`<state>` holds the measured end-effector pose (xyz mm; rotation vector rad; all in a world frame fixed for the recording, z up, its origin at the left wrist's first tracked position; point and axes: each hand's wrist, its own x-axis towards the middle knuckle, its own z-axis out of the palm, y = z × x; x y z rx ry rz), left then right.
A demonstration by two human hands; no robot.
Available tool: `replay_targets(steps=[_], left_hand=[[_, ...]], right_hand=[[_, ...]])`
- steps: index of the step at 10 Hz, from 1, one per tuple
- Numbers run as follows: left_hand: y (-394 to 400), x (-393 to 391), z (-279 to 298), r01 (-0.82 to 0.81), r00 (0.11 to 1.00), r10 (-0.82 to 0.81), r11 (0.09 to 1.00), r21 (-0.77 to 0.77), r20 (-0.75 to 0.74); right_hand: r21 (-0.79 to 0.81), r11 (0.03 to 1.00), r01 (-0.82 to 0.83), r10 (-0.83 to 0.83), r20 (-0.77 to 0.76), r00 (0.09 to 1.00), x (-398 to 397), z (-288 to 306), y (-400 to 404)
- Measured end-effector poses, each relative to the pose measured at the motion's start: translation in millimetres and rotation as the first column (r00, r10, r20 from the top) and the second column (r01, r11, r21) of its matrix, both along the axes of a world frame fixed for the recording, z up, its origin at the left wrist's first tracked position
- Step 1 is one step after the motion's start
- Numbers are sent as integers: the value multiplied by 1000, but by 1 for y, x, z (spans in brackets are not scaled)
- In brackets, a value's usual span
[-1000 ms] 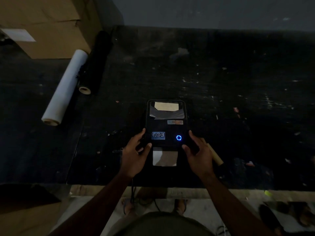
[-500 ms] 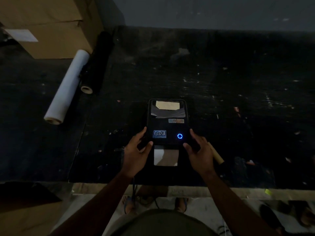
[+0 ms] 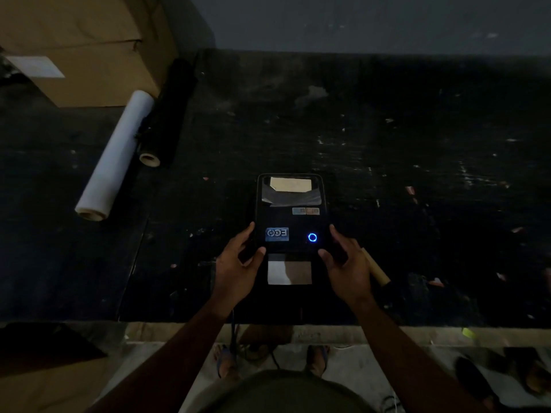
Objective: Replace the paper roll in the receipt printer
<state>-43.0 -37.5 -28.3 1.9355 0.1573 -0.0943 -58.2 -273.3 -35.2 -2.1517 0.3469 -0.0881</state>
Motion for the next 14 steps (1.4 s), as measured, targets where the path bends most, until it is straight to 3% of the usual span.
replay_targets(steps=[5, 14], left_hand=[[-1, 0, -2, -16, 999, 12, 997, -80, -42], [10, 1, 7, 9, 999, -10, 999, -45, -30]], right_hand=[[22, 1000, 20, -20, -22, 1000, 0, -1, 1], [38, 999, -8, 7, 29, 1000, 0, 1, -7]])
